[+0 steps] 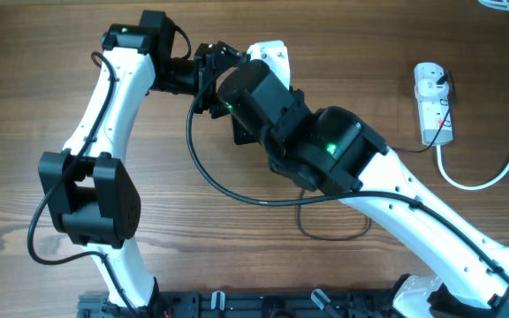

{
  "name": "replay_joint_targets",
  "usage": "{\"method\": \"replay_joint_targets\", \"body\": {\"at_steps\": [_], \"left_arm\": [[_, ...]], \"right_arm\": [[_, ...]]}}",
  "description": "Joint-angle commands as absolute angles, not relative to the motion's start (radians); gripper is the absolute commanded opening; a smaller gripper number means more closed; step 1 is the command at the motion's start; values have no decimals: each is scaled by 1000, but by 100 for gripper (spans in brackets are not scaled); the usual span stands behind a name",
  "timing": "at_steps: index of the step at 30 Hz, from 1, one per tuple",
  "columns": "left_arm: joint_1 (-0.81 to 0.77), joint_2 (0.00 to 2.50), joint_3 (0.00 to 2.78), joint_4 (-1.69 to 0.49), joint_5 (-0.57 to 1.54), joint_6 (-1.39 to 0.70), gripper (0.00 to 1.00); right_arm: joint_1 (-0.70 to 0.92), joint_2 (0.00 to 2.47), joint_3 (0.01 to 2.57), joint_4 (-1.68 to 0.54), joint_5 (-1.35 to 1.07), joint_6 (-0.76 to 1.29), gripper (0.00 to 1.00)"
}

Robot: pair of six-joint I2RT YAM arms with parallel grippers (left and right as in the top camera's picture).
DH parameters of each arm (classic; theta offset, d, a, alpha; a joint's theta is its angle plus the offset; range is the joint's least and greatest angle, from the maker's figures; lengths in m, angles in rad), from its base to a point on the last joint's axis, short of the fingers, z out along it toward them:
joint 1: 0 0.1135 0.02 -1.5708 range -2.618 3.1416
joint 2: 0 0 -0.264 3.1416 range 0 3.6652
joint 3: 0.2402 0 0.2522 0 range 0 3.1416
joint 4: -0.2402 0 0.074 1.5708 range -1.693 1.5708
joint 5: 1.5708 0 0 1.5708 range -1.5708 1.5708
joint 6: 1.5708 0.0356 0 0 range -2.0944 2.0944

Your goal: Plug charger to phone and switch on socket

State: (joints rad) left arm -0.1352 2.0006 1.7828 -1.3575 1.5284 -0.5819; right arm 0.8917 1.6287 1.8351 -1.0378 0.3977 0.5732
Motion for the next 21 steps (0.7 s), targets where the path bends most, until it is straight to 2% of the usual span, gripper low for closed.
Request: {"method": "replay_joint_targets", "body": {"at_steps": [1, 21], "left_arm": [[-133, 1963, 1787, -1356, 1577, -581, 70], [-133, 1963, 1787, -1359, 1577, -581, 70]], "right_arm": [[894, 1631, 1852, -1035, 426, 561, 44], [894, 1663, 1851, -1015, 479, 577, 44]]}}
